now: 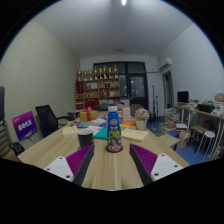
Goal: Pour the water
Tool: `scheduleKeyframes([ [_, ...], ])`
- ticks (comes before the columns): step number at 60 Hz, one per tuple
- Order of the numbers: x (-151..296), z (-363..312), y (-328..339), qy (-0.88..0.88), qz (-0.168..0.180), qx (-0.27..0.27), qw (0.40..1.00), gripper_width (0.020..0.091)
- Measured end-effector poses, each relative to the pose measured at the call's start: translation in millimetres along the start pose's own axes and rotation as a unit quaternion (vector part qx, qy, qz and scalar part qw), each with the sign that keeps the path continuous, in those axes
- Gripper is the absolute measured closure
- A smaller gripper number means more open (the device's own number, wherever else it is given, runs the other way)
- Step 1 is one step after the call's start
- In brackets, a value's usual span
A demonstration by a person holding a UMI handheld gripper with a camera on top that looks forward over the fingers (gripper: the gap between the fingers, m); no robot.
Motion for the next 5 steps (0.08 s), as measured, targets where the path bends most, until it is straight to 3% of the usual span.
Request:
scheduleKeyframes([
  [5,2.0,-11.9,18.4,-0.011,0.003,0.012,1.000,0.0274],
])
Point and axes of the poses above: the point between the fingertips, and its own axes, seen from behind it with the camera up: z to the right, x up, y backward, against the way the camera looks, the point moved 1 cm from there along y, backward, against the way the camera looks, and after that the axes turned 10 degrees about z, right-handed, at the moved point
